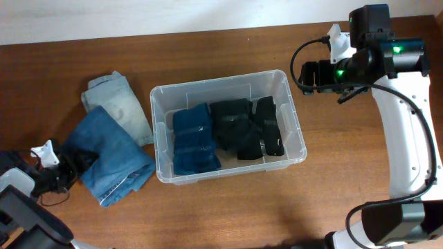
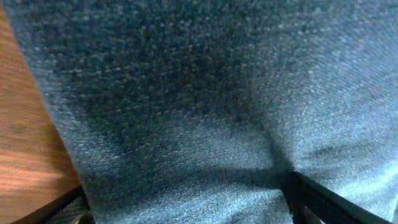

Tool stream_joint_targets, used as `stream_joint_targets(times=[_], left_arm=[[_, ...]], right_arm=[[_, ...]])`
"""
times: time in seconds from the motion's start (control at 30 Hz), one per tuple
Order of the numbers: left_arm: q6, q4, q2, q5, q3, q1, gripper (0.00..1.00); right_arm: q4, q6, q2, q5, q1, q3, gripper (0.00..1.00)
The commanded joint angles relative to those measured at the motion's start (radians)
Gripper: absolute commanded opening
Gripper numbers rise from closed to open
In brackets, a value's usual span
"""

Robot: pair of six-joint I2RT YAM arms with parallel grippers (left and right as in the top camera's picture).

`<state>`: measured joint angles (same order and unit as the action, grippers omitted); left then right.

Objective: Pack container
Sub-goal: 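Grasp the medium-blue folded jeans with the left gripper, then lift the blue jeans over the box and lay them on the bundles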

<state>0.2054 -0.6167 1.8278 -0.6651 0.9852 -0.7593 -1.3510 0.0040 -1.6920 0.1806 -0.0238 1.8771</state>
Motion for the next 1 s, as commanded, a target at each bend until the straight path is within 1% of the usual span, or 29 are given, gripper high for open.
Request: stream_joint_targets(times=[0.0, 0.1, 0.13, 0.17, 0.23, 0.27, 0.3, 0.33, 0.4, 0.43, 0.47, 0.57, 0.63, 0.7, 0.8, 0.87, 0.97], left_arm=[[0.036, -0.006, 0.071, -0.028, -0.051, 0.026, 0.83], [0.035, -0.013, 0.071, -0.028, -0.051, 0.026, 0.78], [0.035, -0.016, 0.071, -0.028, -0.051, 0.026, 0.75], [0.035, -0.017, 0.071, -0.029, -0.051, 0.026, 0.69], [0.035, -0.021, 0.071, -0.028, -0.051, 0.026, 0.56], [0.036, -0.023, 0.071, -0.028, -0.051, 0.026, 0.41], [0.035, -0.023, 0.071, -0.029, -0.051, 0.026, 0.29], [0.035, -0.023, 0.071, -0.033, -0.051, 0.026, 0.22], [0.036, -0.023, 0.07, -0.05, -0.051, 0.026, 0.17], [0.036, -0.023, 0.07, -0.056, -0.051, 0.026, 0.13], [0.036, -0.023, 0.068, -0.062, -0.051, 0.026, 0.01], [0.036, -0.023, 0.05, -0.122, -0.044, 0.026, 0.01], [0.035, -0.027, 0.003, -0.176, -0.028, 0.026, 0.01], [0.034, -0.048, -0.047, -0.19, -0.008, 0.026, 0.01], [0.027, -0.121, -0.148, -0.196, 0.044, 0.026, 0.01], [-0.007, -0.175, -0.221, -0.196, 0.091, 0.026, 0.01], [-0.07, -0.211, -0.312, -0.196, 0.144, 0.026, 0.01]], right_arm=[[0.0, 0.003, 0.001, -0.008, -0.003, -0.005, 0.98], [0.001, 0.004, 0.001, -0.008, -0.003, -0.005, 0.99], [0.001, 0.003, 0.001, -0.008, -0.003, -0.005, 0.98], [0.002, 0.003, 0.001, -0.008, -0.003, -0.005, 0.99], [0.001, 0.003, 0.001, -0.008, -0.003, -0.005, 0.99], [0.001, 0.003, 0.001, -0.008, -0.003, -0.005, 0.99], [0.002, 0.003, 0.001, -0.008, -0.003, -0.005, 0.98], [0.002, 0.003, 0.001, -0.008, -0.003, -0.005, 0.99], [0.001, 0.003, 0.001, -0.008, -0.003, -0.005, 0.98], [0.001, 0.003, 0.001, -0.008, -0.003, -0.005, 0.99], [0.001, 0.003, 0.001, -0.008, -0.003, -0.005, 0.99], [0.001, 0.003, 0.001, -0.008, -0.003, -0.005, 0.98], [0.002, 0.003, 0.001, -0.008, -0.003, -0.005, 0.98], [0.004, 0.003, 0.001, -0.008, -0.003, -0.005, 0.99], [0.003, 0.003, 0.001, -0.008, -0.003, -0.005, 0.99], [0.004, 0.003, 0.001, -0.009, -0.003, -0.005, 0.98], [0.005, 0.003, 0.001, -0.01, -0.004, -0.003, 0.99]])
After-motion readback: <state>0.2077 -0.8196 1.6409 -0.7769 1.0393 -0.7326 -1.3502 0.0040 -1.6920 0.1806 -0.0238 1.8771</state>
